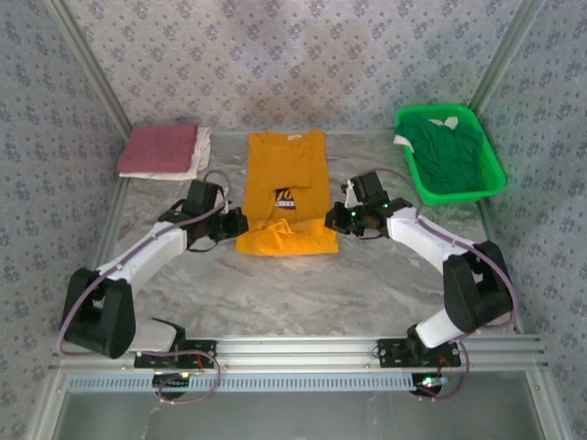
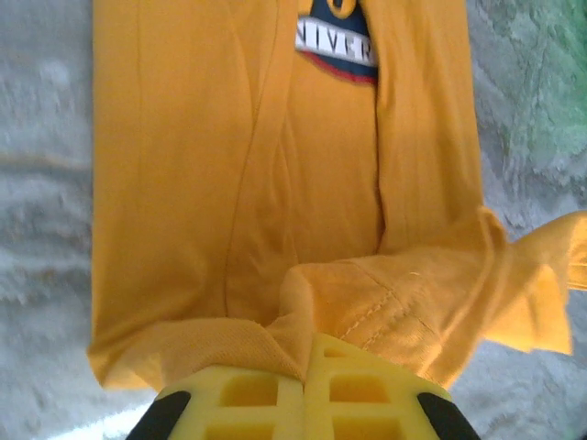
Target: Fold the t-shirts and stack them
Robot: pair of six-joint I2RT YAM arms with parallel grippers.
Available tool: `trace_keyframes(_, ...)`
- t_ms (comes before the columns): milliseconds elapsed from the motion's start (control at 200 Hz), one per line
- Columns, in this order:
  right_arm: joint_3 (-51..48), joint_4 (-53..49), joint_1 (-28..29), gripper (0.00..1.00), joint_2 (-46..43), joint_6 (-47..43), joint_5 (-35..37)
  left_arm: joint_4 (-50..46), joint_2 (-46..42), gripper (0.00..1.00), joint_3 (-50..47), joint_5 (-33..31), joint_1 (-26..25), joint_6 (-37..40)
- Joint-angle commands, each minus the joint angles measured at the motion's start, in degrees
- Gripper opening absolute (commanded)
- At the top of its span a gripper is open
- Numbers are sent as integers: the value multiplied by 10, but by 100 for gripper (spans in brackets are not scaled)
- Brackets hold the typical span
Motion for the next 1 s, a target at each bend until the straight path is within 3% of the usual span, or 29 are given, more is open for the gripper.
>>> trace_keyframes(0,36,5,-12,0,25,-23,15,25,24,0,44,-7,20,62)
trace_keyframes(370,162,17,-61,0,142,-30,3,57,156,0,155,-10,57,109)
trace_keyframes(430,215,9,-73,21,186,-33,-5,56,204,0,206,-1,63,125)
trace_keyframes(500,291,-26,-92,43,242,-21,-9,43,269,29,282,4,71,146)
trace_keyframes(525,316,-29,-101,50,264,-15,-21,27,293,35,319,6,74,152)
trace_keyframes(565,343,-21,-113,47,285,-7,-38,-3,326,41,374,6,79,158)
trace_keyframes(645,361,-6,-123,41,283,6,-48,-24,347,41,423,15,84,155)
trace_keyframes(720,341,-15,-123,43,246,-7,-38,-10,313,45,391,14,80,142)
trace_keyframes(994,103,73,-61,38,102,-74,-50,109,126,42,78,-23,29,66)
